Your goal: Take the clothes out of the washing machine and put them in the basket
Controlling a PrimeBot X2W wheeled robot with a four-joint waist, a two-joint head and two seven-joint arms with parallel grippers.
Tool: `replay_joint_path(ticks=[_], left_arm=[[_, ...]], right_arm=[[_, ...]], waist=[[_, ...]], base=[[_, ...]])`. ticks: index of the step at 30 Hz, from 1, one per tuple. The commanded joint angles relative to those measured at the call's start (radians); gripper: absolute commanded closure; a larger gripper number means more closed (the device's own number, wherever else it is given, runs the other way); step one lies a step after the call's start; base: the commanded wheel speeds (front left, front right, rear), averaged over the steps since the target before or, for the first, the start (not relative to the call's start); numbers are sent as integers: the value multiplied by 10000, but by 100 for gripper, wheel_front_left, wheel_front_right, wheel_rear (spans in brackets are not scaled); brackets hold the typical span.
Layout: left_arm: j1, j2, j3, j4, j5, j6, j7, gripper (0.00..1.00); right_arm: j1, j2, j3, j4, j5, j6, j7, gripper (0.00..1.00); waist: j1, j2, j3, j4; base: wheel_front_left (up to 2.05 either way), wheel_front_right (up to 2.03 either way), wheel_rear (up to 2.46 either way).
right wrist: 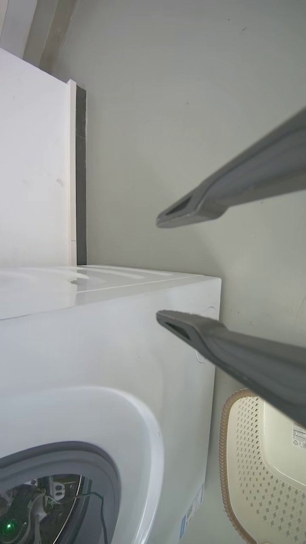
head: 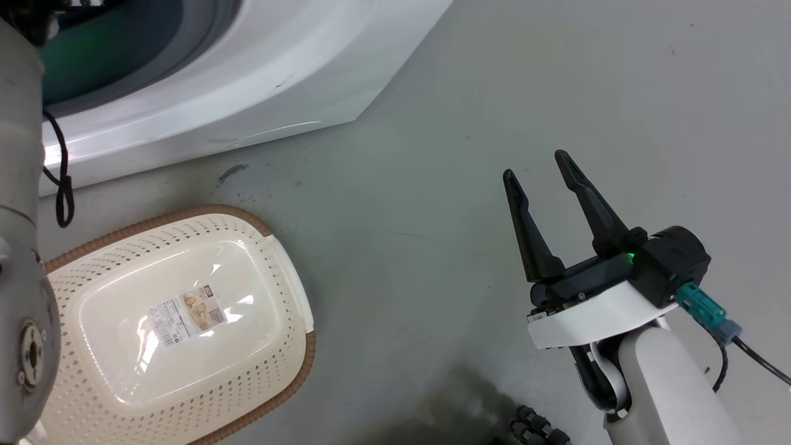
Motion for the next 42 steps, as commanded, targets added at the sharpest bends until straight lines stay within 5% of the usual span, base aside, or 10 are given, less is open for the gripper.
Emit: replay_joint_path(ticks=[1,2,3,5,6,12,27,33,42], left_arm=[[-162,45,-3,80,-68,58,242,0],[-210,69,-4,149,-95,69,489,0],[-232,95,1,199,-124,98,718,24],[-255,130,35,304,-196,136,1150,94],[-277,151,34,289,-201,170,1173,100],[-26,209,-64,-189,-208,275,300,100],[2709,-437,-18,-783,-581,235,-6301,100],[3856,-612,197,-856,-900,83,-6887,100],[6148,-940,745,-3349,-1055,134,-6913,100]], right_arm=[[-136,8,20,25,48,-7,-22,0],[-142,8,43,35,83,-7,-22,0],[-151,8,64,41,117,-7,-22,0],[-155,7,75,47,147,-7,-22,0],[-151,8,77,52,169,-7,-22,0],[-155,8,-44,121,183,-7,-23,0],[98,5,-520,375,-258,-7,-22,0],[592,4,-769,589,-392,-7,-22,0],[1183,2,-995,773,-533,-7,-22,0]], waist=[[-1,0,4,-58],[-1,0,9,-93],[-1,0,8,-124],[-1,0,0,-178],[-1,0,-5,-198],[-1,0,-78,-136],[-1,0,-1486,740],[-1,0,-2479,1039],[-1,0,-3752,1449]], base=[[0,0,0],[0,0,0],[0,0,0],[0,0,0],[0,0,0],[0,0,0],[0,0,0],[0,0,0],[0,0,0]])
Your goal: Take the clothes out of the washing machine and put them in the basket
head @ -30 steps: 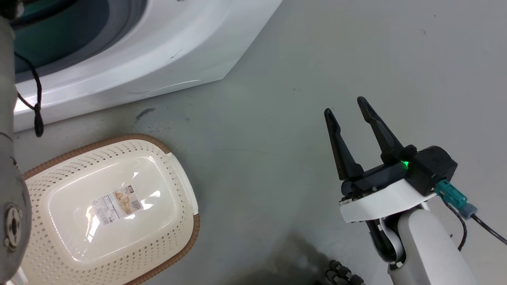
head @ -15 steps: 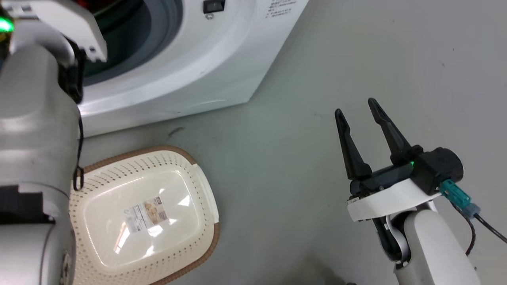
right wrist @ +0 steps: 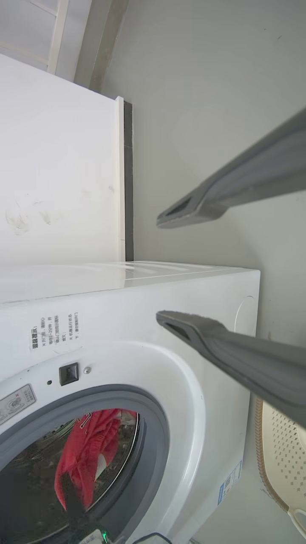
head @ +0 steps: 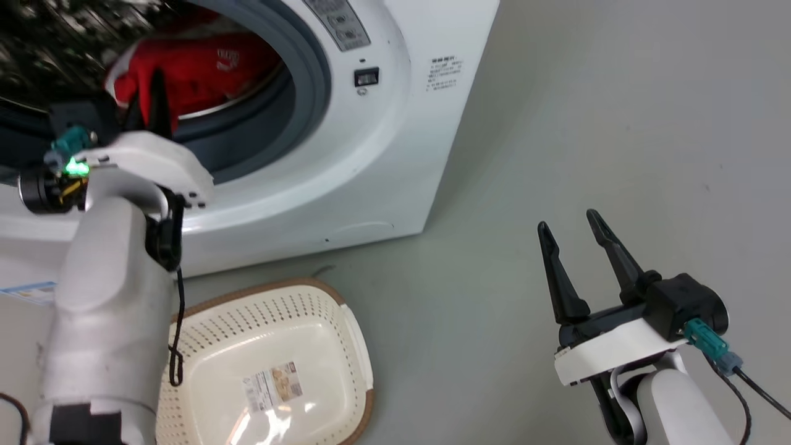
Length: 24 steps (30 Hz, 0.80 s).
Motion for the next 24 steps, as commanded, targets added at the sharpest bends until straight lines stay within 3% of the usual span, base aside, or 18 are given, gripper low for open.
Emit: replay_joint_path(ticks=[1,13,24], left_arm=[[136,-3,63,-176,-20,35,-49,100],[3143,-934,545,-4042,291,-129,-41,100],[6348,-1482,293,-7872,387,233,91,100]], right_arm=[[118,-5,-24,18,-75,-7,-19,0],[875,-5,-252,-201,-220,-7,332,0],[1434,-2,-356,-557,-283,-7,677,0]], waist=[[1,0,-427,246],[1,0,-1713,959],[1,0,-2267,1488]], base=[[0,0,0],[0,0,0],[0,0,0]])
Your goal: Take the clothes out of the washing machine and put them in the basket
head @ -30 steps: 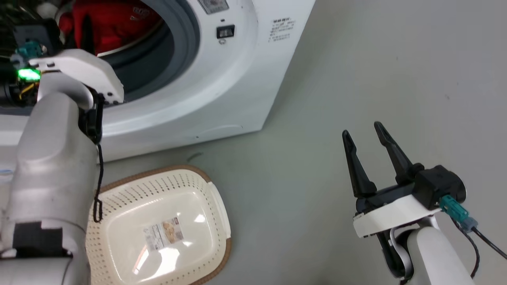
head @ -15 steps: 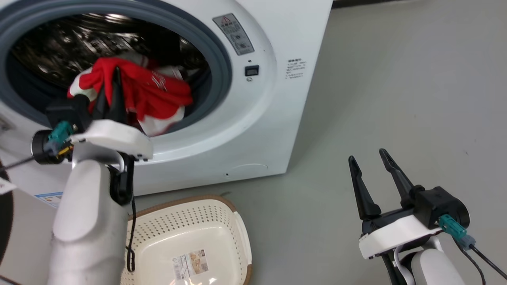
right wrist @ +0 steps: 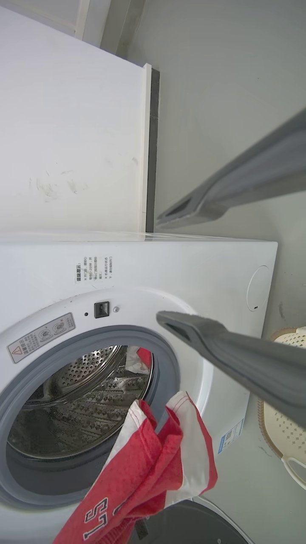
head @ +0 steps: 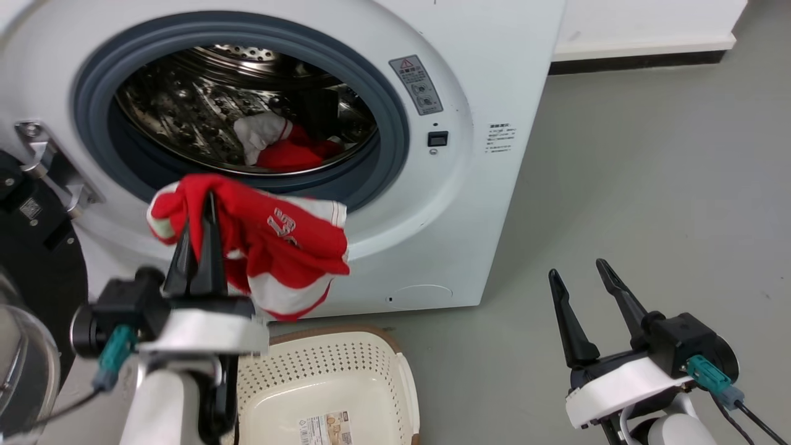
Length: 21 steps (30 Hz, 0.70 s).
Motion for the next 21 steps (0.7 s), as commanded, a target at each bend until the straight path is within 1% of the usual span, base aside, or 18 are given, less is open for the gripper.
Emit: replay_joint_path(ticks=[1,2,3,6,8,11,14,16,18,21], left_arm=[[312,-21,-32,-214,36,102,64,100],[1279,-118,-163,-995,-21,359,385,100],[1602,-148,-222,-1198,-8,442,473,100],[2491,-208,-510,-1383,-107,639,795,100],[2884,-241,-686,-1184,-199,746,925,100],[3268,-283,-972,-503,-329,802,969,100],[3268,-305,-1170,559,-506,855,932,100],[2966,-308,-1266,1380,-629,856,835,100],[2570,-322,-1343,2215,-850,734,757,100],[1815,-336,-1396,3447,-1084,659,619,100]], right_arm=[[113,1,-13,-51,-93,-5,15,0],[200,1,-79,-163,-112,-7,54,0],[245,1,-110,-193,-129,-7,65,0],[267,3,-172,-283,-168,-7,145,0],[202,1,-157,-347,-212,-7,170,0],[40,1,-114,-483,-267,-7,252,0],[-97,1,-71,-606,-309,-7,270,0],[-226,1,-29,-667,-345,-7,291,0],[-366,1,-11,-739,-392,-7,317,0],[-667,1,129,-809,-427,-7,329,0]], waist=[[2,0,-32,79],[2,0,-7,230],[2,0,1,289],[2,0,101,476],[2,0,237,575],[2,0,511,688],[2,0,917,757],[2,0,1250,768],[2,0,1629,760],[2,0,2242,603]], base=[[0,0,0],[0,0,0],[0,0,0],[0,0,0],[0,0,0],[0,0,0],[0,0,0],[0,0,0],[0,0,0],[0,0,0]])
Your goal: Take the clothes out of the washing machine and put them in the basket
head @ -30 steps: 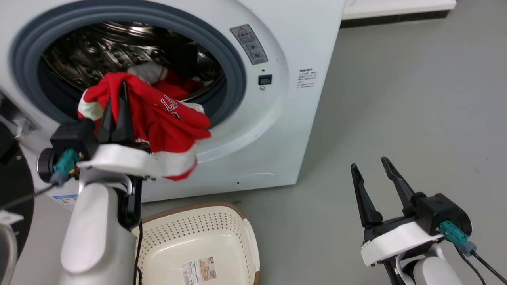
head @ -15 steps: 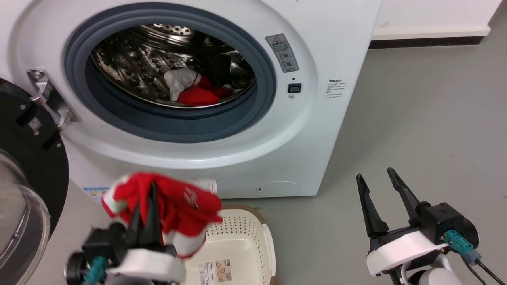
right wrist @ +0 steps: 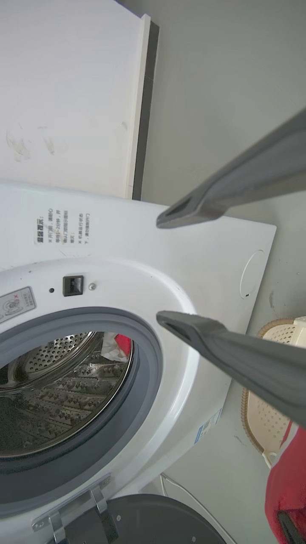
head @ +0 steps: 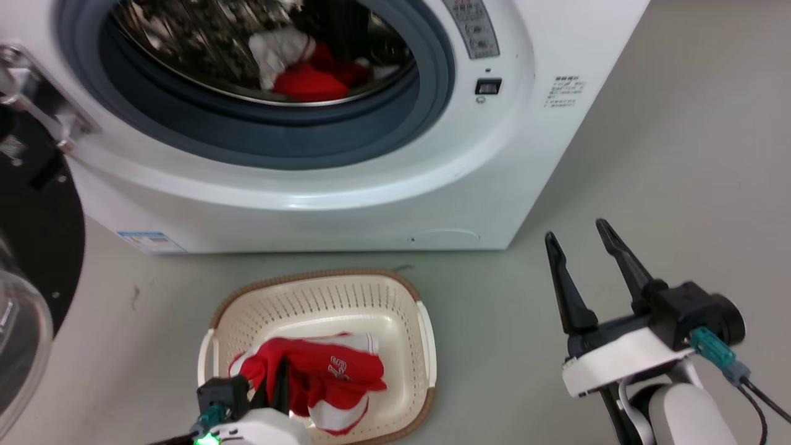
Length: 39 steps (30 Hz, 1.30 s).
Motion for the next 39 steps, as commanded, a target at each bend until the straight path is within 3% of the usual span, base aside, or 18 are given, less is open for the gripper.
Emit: replay_joint_path(ticks=[1,8,16,28,29,31,32,39], left_arm=[[-396,-8,-26,387,-45,-38,-92,100],[-2674,-12,-97,3566,-359,-247,-161,100],[-4902,99,48,6528,-583,-148,-406,100],[-5962,419,299,8418,-968,-120,-250,100],[-5924,417,288,8469,-976,-162,-169,76],[-5806,409,276,8541,-1036,-227,-112,54],[-5751,397,247,8563,-1021,-251,-133,0],[-5161,143,56,8574,-1058,-588,-641,0]], right_arm=[[-247,1,59,-35,-21,-7,-42,0],[-932,3,113,102,123,-7,-304,0],[-1650,1,224,259,535,-7,-662,0],[-2238,3,214,674,868,-7,-1011,0],[-2233,3,195,732,858,-7,-1021,0],[-2220,3,152,833,793,-7,-1035,0],[-2198,3,138,877,752,-7,-1032,0],[-1650,0,-41,1208,377,-7,-1041,0]], waist=[[0,0,633,-206],[0,0,1763,-785],[0,0,3036,-1354],[0,0,3999,-1870],[0,0,3946,-1852],[0,0,3743,-1792],[0,0,3614,-1758],[0,0,1993,-1357]], base=[[0,0,0],[0,0,0],[0,0,0],[0,0,0],[0,0,0],[0,0,0],[0,0,0],[0,0,0]])
